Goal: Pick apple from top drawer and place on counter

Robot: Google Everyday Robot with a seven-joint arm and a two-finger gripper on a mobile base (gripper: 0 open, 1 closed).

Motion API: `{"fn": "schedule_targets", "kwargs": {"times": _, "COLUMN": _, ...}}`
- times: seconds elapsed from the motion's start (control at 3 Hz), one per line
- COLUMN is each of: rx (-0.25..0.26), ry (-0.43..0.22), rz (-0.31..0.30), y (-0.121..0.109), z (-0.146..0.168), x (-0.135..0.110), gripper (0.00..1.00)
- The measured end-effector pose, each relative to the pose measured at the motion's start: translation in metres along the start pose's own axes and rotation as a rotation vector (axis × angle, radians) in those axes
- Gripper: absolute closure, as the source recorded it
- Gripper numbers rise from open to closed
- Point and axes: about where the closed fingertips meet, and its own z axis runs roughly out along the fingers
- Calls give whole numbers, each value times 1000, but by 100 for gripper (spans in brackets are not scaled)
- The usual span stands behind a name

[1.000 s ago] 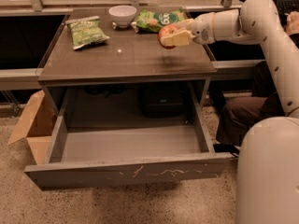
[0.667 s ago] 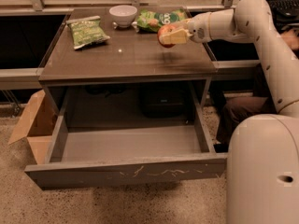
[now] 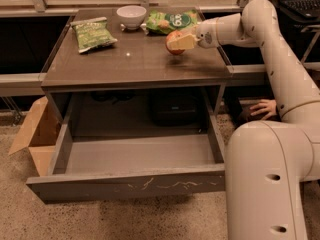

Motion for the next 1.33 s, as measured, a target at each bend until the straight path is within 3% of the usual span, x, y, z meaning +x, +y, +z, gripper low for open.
{"fn": "schedule_targets", "kwargs": {"times": 1.0, "rx": -26, "ry": 7, "rz": 45, "y": -3, "z": 10, "x": 9, "gripper": 12}}
{"fn": "schedule_targets", "kwargs": {"times": 1.33, "rx": -26, "ry": 7, "rz": 44, "y": -3, "z": 10, "x": 9, "gripper": 0}}
